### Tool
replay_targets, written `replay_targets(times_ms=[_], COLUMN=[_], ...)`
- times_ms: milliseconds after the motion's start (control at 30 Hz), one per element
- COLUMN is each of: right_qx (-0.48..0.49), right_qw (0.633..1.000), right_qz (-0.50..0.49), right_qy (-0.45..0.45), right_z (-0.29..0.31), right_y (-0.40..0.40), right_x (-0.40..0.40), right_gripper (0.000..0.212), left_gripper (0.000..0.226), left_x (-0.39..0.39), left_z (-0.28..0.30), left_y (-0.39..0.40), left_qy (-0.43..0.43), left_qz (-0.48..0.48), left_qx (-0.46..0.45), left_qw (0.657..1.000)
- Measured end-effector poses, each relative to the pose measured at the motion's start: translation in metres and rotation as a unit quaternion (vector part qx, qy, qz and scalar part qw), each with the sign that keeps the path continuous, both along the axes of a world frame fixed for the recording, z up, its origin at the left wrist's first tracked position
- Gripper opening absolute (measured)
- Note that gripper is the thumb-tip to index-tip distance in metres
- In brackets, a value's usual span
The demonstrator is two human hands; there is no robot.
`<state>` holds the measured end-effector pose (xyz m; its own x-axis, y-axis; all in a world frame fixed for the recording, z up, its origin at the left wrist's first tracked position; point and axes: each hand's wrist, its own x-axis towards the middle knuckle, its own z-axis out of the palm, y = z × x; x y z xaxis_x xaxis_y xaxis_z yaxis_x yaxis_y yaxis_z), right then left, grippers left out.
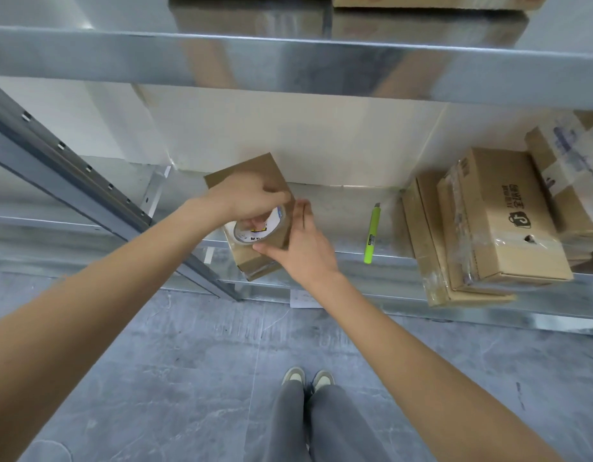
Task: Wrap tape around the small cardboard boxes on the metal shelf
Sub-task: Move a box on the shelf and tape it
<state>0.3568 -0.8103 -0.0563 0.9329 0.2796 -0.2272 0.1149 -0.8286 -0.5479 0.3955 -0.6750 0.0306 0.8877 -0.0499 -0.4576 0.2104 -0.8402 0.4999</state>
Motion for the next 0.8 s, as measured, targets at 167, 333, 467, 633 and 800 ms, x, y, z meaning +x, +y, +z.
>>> replay_targets(times_ms=[167, 333, 467, 633, 800], right_qx=[0.007, 0.018, -0.030, -0.033, -0.048], right_qw=[0.999, 0.999, 0.999, 0.999, 0.999], right_qz=[0.027, 0.011, 0.029, 0.019, 0.012], right_qy=[0.022, 0.029, 0.014, 0.023, 0.010], right_z=[0.000, -0.002, -0.005, -0.001, 0.000], right_y=[-0.005, -0.003, 0.000, 0.001, 0.004], right_x=[0.001, 0.003, 0.003, 0.002, 0.000], right_gripper=[0.129, 0.127, 0.116, 0.131, 0.131], left_gripper=[0.036, 0.043, 0.034, 0.032, 0.029], left_x=[-0.008, -0.018, -0.021, -0.013, -0.006], left_z=[-0.007, -0.006, -0.007, 0.008, 0.014], left_y=[0.009, -0.008, -0.020, -0.004, 0.019], left_qy=[0.060, 0.120, 0.114, 0.204, 0.280], left_qz=[0.133, 0.083, 0.043, 0.078, 0.091], left_qx=[-0.164, -0.111, -0.050, -0.136, -0.149], left_qw=[0.976, 0.983, 0.991, 0.966, 0.944])
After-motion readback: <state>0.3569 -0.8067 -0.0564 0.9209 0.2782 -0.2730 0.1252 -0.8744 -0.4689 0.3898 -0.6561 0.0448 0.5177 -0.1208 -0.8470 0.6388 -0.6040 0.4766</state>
